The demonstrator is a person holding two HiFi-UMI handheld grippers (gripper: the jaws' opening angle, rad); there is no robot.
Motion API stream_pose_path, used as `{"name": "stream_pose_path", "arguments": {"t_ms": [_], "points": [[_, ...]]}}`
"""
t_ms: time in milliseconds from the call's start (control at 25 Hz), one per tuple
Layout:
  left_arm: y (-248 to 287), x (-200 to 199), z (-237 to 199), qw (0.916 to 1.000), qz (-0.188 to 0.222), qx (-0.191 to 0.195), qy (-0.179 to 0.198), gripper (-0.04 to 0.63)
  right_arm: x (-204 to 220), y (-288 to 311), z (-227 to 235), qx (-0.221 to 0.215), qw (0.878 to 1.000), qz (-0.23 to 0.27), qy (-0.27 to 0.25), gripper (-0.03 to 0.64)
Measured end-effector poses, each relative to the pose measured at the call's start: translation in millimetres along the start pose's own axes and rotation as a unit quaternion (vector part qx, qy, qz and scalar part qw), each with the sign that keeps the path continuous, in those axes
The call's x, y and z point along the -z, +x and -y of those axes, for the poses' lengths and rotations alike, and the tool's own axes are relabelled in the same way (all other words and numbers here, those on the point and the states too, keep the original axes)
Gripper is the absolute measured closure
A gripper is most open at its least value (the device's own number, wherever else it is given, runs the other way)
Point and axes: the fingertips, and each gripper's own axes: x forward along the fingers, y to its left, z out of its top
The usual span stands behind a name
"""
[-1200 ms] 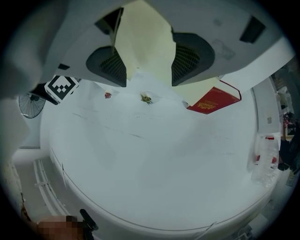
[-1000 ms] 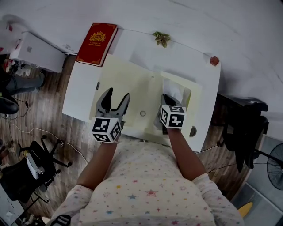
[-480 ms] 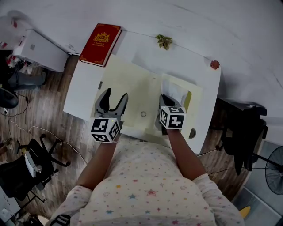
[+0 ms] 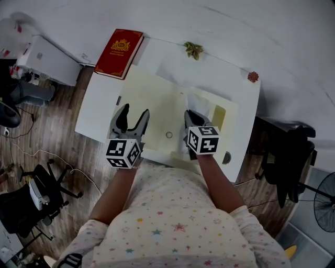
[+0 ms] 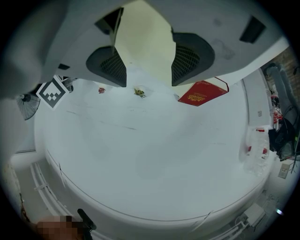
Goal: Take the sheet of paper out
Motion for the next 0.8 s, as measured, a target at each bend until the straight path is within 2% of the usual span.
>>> {"name": "stream_pose_path", "arguments": {"t_ms": [360, 800], "points": [[-2.5, -5.2, 2.8, 1.0, 0.007, -0.003, 0.003, 0.316, -22.2, -13.2, -11.5, -0.024, 0.999, 0.034, -0.008, 0.61], [-6.3, -24.4, 11.2, 0.9995, 0.032, 0.005, -0.002, 0.316, -57.9, -39.2, -17.0, -0.055, 0.994, 0.091, 0.011, 0.61]]}}
